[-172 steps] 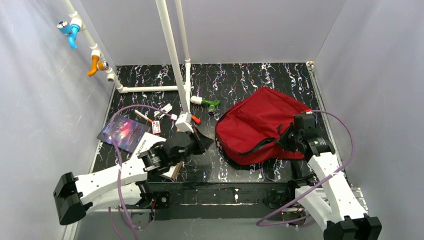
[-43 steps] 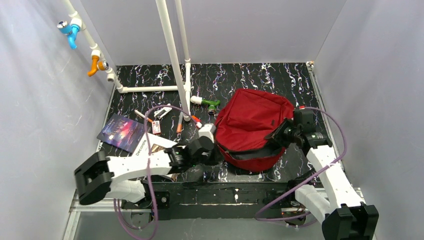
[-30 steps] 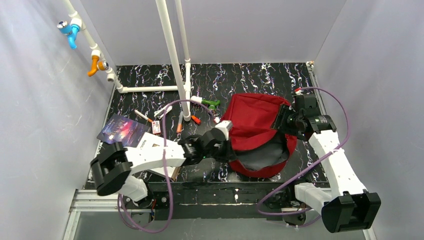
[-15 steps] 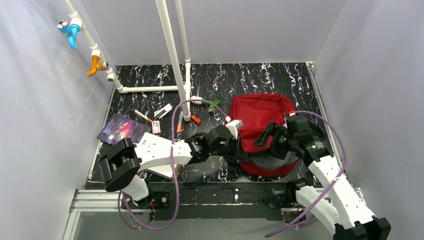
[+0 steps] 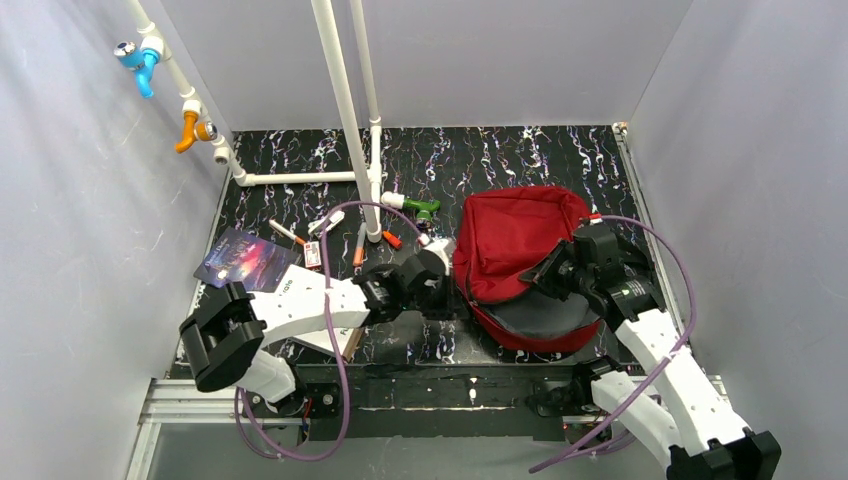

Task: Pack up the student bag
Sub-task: Unzip the student bag at the center of the board.

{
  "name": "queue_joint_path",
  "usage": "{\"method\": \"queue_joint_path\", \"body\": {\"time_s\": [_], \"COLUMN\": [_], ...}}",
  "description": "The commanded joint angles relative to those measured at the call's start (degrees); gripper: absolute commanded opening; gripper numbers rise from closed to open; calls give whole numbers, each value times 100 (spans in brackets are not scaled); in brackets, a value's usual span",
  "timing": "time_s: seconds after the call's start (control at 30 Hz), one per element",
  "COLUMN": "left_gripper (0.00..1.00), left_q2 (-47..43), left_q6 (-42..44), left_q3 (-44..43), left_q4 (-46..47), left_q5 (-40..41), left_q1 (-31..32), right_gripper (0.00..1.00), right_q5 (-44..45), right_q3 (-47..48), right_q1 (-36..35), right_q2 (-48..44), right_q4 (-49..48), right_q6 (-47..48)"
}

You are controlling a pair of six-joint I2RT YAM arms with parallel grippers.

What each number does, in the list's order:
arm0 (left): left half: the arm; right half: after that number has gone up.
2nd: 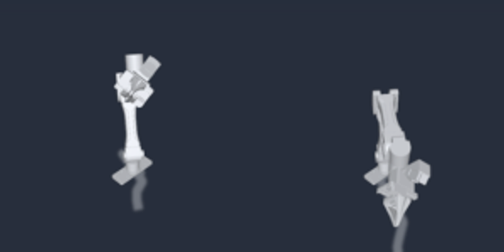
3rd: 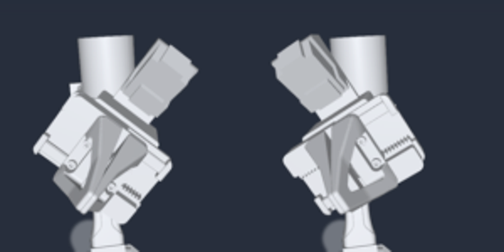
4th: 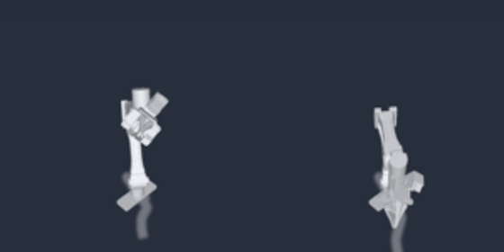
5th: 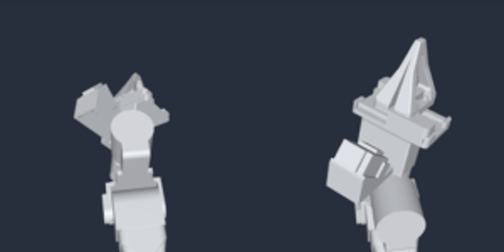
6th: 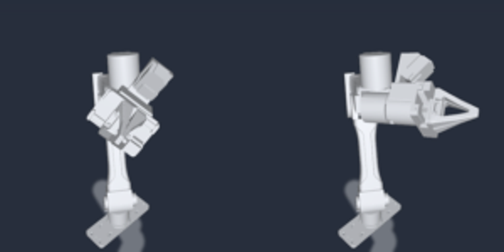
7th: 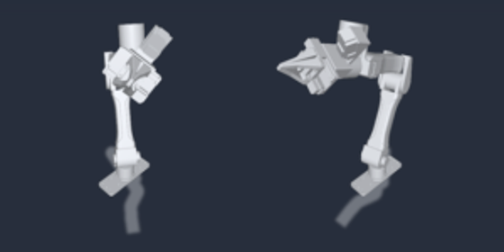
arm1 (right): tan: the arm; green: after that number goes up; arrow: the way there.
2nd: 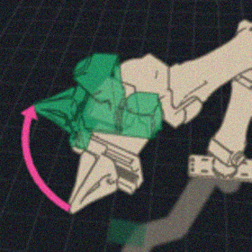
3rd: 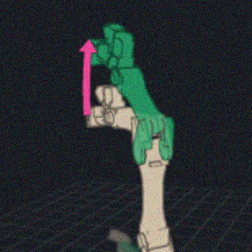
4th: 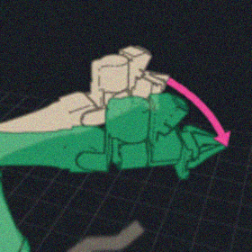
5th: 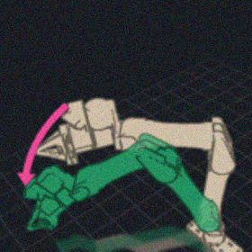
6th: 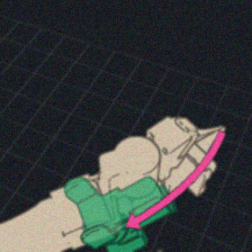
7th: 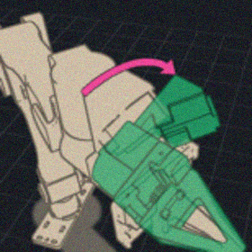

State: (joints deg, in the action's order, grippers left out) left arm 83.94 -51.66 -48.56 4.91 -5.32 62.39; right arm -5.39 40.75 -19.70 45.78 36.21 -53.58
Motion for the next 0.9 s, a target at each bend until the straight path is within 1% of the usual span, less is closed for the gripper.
{"method": "queue_joint_path", "body": {"time_s": [0.0,0.07,0.13,0.2,0.27,0.33,0.4,0.47,0.57,0.63,0.73,0.87], "left_gripper": [0,0,0,0,0,0,0,0,0,0,0,0], "left_q2": [-549,-666,-673,-600,-353,157,614,983,1317,1420,1531,1692], "left_q6": [141,405,588,852,1116,1504,1824,1955,2062,2087,2173,2347], "left_q3": [282,385,282,145,-139,-668,-1247,-1673,-2033,-2244,-2515,-2989], "left_q4": [-1439,-1496,-1689,-1647,-1555,-1768,-2188,-2489,-2556,-2568,-2591,-3005], "left_q5": [812,802,871,822,580,238,320,538,536,314,14,-143], "left_q1": [-720,-925,-1046,-1092,-1131,-1174,-1208,-1306,-1529,-1628,-1684,-1717], "right_gripper": [1,1,1,1,1,1,1,1,1,1,1,1], "right_q5": [-69,-336,-599,-962,-1319,-1297,-1152,-1207,-1330,-1334,-1353,-1456], "right_q3": [-43,-236,-368,-503,-564,-501,-314,-137,-28,-79,-331,-703], "right_q1": [-16,-16,-16,-16,-16,-16,-16,-16,-16,-16,-16,-16], "right_q2": [-500,-693,-787,-723,-610,-632,-760,-835,-882,-924,-982,-720], "right_q4": [-363,-558,-724,-964,-1028,-838,-679,-619,-598,-629,-1040,-2347], "right_q6": [7,-92,-110,15,183,426,623,735,731,676,406,-454]}}
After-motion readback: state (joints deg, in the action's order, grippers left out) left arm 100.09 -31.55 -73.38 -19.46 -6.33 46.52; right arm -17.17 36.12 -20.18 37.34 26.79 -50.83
